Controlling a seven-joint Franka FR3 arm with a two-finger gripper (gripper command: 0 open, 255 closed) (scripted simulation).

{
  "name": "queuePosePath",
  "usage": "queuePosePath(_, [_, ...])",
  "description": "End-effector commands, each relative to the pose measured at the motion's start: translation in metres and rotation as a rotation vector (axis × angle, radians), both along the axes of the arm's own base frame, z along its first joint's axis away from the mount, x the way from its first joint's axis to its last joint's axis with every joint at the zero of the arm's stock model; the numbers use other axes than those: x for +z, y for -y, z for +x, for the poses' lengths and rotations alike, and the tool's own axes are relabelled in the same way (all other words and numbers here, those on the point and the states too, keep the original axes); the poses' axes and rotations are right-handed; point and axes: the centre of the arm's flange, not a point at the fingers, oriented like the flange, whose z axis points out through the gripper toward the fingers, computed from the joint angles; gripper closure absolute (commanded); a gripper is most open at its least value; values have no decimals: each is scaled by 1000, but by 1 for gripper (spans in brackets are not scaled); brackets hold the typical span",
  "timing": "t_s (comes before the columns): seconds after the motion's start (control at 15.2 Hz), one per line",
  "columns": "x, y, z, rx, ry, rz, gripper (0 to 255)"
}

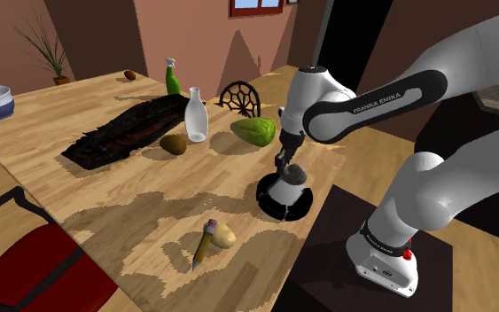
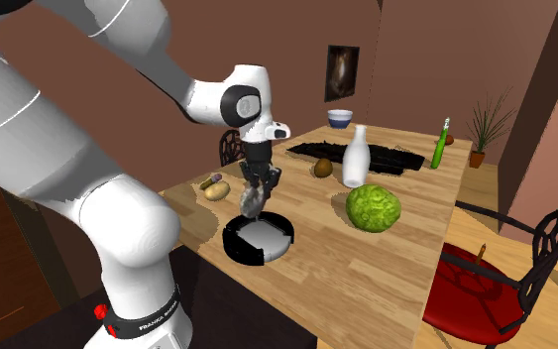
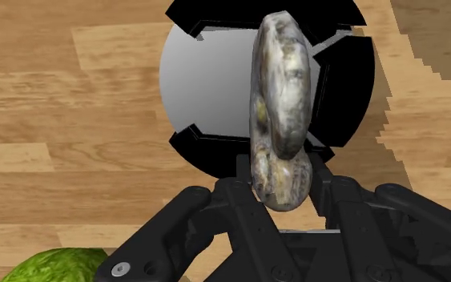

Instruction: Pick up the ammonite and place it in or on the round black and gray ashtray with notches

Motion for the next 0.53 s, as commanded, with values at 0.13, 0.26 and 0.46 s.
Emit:
queuePosePath(0.13, [-22,-1,0,0,1,0,255])
queuePosePath(0.26, [-32,-1,0,0,1,0,255])
queuePosePath(0.46, [-48,-1,0,0,1,0,255])
